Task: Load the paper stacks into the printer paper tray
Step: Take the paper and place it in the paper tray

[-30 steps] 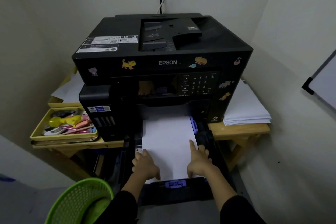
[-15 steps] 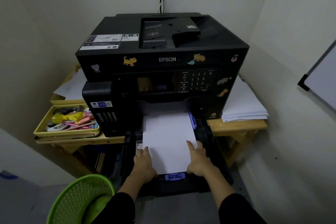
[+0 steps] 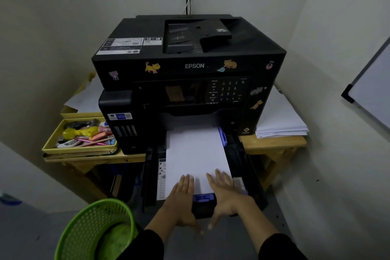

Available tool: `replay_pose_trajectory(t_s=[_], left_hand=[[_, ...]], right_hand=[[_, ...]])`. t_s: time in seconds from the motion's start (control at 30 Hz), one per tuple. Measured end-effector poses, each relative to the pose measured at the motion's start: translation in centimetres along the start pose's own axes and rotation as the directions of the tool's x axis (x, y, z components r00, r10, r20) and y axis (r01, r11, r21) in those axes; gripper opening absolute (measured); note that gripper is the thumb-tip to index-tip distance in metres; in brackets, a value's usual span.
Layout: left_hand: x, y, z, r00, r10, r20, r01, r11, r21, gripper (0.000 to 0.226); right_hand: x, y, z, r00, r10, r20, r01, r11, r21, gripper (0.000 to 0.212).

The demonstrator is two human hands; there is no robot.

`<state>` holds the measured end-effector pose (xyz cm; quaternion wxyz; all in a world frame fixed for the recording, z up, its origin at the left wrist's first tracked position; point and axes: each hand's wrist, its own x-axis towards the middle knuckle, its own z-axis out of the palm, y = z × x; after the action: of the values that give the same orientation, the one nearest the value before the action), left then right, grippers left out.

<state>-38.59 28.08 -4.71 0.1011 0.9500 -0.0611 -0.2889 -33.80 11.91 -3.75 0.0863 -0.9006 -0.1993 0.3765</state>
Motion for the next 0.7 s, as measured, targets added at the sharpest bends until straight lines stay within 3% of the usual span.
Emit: replay_pose_trajectory(t_s=[0.07, 0.2, 0.5, 0.7], left_hand=[[0.2, 0.3, 0.7, 0.999, -0.041, -0.026, 0.042, 0.997, 0.065, 0.132], [0.2, 0.6, 0.9, 0.997, -0.070, -0.041, 0.074, 0.990, 0.119, 0.103], [0.6, 0.6, 0.5, 0.996, -0.067, 0.062, 0.062, 0.995, 0.082, 0.097], [2.4, -0.6, -2.4, 0.998, -0.054, 0.019, 0.051, 0.992, 0.111, 0.101]], right_hand=[[0.1, -0.4, 1.0, 0.999, 0.010, -0.053, -0.015, 0.995, -0.094, 0.139], [0.3, -0.7, 1.9, 0.991, 0.001, -0.133, -0.026, 0.983, -0.184, 0.111], [0.4, -0.7, 1.6, 0.998, 0.018, -0.058, -0.030, 0.976, -0.215, 0.096], [1.6, -0.9, -0.5, 0.980, -0.025, -0.199, -0.024, 0.971, -0.239, 0.090]])
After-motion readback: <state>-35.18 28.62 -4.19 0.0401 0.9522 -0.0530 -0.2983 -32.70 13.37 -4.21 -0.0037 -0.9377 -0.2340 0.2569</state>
